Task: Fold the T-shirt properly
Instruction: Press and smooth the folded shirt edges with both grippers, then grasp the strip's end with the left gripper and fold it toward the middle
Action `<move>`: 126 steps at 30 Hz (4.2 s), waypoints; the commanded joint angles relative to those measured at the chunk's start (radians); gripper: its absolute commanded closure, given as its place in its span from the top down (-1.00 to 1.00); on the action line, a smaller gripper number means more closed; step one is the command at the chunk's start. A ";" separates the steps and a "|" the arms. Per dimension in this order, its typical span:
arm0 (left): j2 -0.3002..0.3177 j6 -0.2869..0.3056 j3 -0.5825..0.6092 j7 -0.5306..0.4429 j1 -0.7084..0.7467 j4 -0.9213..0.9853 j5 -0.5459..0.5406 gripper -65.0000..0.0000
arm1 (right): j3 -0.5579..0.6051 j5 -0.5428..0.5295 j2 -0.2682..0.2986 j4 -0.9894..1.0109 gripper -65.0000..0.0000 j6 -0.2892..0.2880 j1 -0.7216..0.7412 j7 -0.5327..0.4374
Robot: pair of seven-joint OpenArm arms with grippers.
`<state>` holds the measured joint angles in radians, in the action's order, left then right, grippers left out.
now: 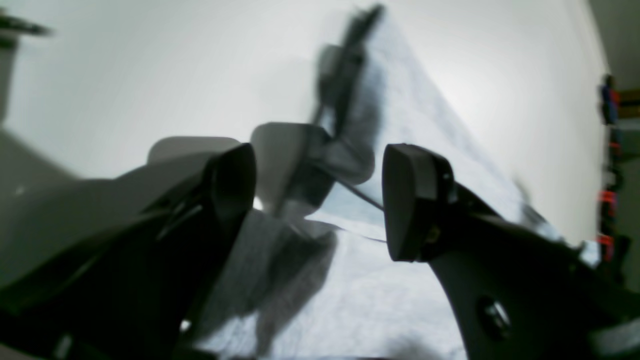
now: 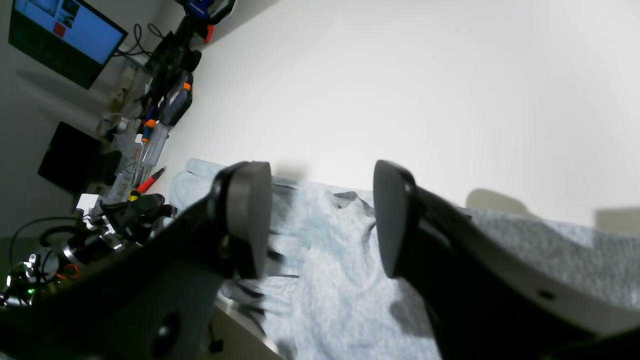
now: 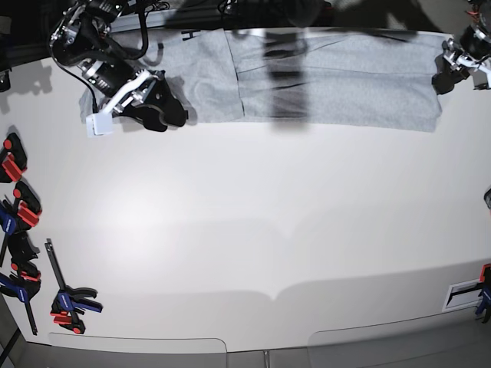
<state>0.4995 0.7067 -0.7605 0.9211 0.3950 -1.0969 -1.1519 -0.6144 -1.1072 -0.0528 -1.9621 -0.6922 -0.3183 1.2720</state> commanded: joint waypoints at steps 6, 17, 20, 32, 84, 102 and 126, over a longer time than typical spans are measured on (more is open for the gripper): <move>0.011 -0.009 0.063 0.058 0.004 -0.006 -0.028 0.15 | 0.000 -0.031 0.003 -0.019 -0.05 -0.006 0.005 -0.023; 0.020 -0.009 0.114 0.028 0.001 -0.006 -0.028 -0.44 | 0.000 -0.031 0.003 -0.019 -0.05 -0.006 0.005 -0.024; 0.018 -0.009 0.113 -0.012 0.001 -0.007 -0.034 -1.00 | 0.000 -0.031 0.003 -0.019 -0.05 -0.006 0.005 -0.028; 0.019 -0.009 -0.074 -0.022 -0.002 -0.010 -0.141 -1.00 | 0.000 -0.022 0.003 -0.019 -0.05 -0.006 0.019 -0.069; -0.253 -0.009 0.554 0.177 0.016 -0.732 -0.080 -0.01 | -0.269 0.109 0.200 -0.018 -0.06 -0.006 0.050 -0.109; -0.233 -0.009 0.470 0.087 0.018 -0.750 0.309 -1.00 | -0.269 0.109 0.199 -0.018 -0.06 -0.006 0.050 -0.111; -0.333 -0.195 0.927 -0.164 -0.179 -0.748 0.626 -1.00 | -0.269 0.109 0.182 -0.018 -0.06 -0.006 0.050 -0.112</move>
<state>0.1619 0.5072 0.1692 0.7811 0.2256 -1.8282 -0.5152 -0.8791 -0.9718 0.1192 -1.9621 -0.6926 -0.2741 1.1858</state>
